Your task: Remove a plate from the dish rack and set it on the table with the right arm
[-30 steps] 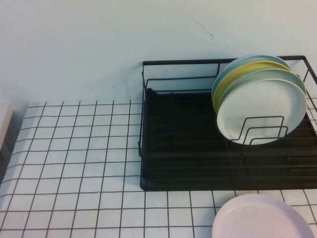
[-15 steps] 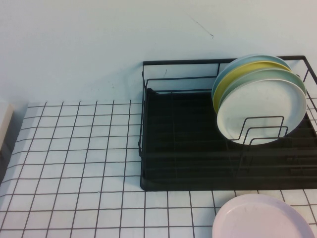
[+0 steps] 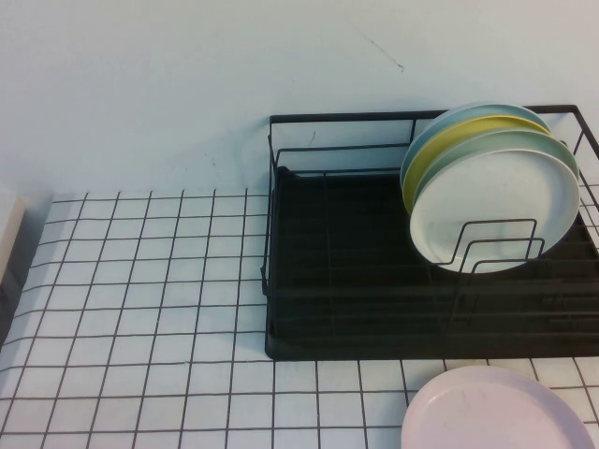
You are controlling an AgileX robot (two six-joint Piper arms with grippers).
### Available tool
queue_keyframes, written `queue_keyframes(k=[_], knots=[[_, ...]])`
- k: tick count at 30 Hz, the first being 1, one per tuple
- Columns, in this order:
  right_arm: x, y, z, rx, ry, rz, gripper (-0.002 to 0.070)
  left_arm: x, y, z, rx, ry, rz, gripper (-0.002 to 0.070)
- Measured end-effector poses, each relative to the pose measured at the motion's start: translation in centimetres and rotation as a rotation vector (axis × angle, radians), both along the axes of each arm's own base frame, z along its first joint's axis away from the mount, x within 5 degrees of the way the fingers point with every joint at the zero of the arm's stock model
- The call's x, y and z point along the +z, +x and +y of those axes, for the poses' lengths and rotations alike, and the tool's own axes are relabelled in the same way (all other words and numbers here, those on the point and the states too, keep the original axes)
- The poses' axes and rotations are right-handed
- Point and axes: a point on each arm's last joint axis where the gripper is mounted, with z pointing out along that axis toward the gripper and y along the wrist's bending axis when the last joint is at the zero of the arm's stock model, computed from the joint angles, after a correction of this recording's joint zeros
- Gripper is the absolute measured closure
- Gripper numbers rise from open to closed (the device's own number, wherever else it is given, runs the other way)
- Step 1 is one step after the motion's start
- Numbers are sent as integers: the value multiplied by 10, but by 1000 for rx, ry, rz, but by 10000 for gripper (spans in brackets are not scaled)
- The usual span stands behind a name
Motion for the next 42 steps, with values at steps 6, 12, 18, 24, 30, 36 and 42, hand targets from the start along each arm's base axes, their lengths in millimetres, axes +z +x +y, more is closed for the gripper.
queue_keyframes(k=[6, 12, 18, 24, 30, 36, 42], knots=[[39, -10, 0, -1, 4, -449, 680, 0, 0, 0, 0, 0, 0, 678], [58, -23, -1, 6, 35, -702, 680, 0, 0, 0, 0, 0, 0, 678], [50, -13, -1, 7, 53, -481, 680, 0, 0, 0, 0, 0, 0, 678], [74, -13, 0, 6, 53, -123, 680, 0, 0, 0, 0, 0, 0, 678], [92, 2, 1, 11, 11, 204, 680, 0, 0, 0, 0, 0, 0, 678], [102, 38, 8, 149, -209, 563, 680, 0, 0, 0, 1, -3, 0, 678], [100, 92, 23, 438, -423, 716, 678, 0, 0, 0, 1, -3, 0, 678]])
